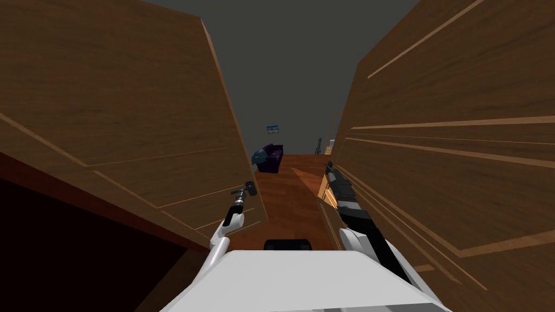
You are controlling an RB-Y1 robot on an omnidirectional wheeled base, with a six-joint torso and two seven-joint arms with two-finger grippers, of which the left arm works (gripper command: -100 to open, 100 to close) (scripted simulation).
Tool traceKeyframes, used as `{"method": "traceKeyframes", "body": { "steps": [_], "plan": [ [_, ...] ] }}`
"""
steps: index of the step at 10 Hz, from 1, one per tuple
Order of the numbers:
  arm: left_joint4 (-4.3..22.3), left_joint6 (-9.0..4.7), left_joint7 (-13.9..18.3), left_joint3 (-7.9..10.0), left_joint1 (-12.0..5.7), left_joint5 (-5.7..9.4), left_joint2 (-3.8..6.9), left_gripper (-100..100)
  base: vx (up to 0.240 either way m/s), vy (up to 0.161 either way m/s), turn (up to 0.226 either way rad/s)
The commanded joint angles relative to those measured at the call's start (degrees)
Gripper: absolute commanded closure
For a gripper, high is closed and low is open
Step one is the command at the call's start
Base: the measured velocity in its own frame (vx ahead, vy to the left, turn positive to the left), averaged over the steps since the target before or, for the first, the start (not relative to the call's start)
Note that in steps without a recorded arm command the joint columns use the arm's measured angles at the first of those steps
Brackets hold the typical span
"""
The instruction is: Push the door open
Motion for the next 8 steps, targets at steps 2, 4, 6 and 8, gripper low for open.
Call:
{"method": "traceKeyframes", "body": {
  "steps": [2, 4, 6, 8],
  "plan": [
    [1.06, -0.17, -0.43, 2.29, -0.88, 0.11, -0.03, 100, 0.190, -0.085, 0.085],
    [0.96, 0.16, -0.48, 2.36, -0.66, 0.11, -0.28, 100, 0.122, -0.042, 0.041],
    [1.51, 0.04, -0.71, 3.74, -1.03, 0.24, -0.18, 100, 0.157, -0.023, 0.051],
    [2.18, -0.08, -0.98, 5.18, -1.38, 0.35, -0.16, 100, 0.215, -0.062, 0.088]
  ]
}}
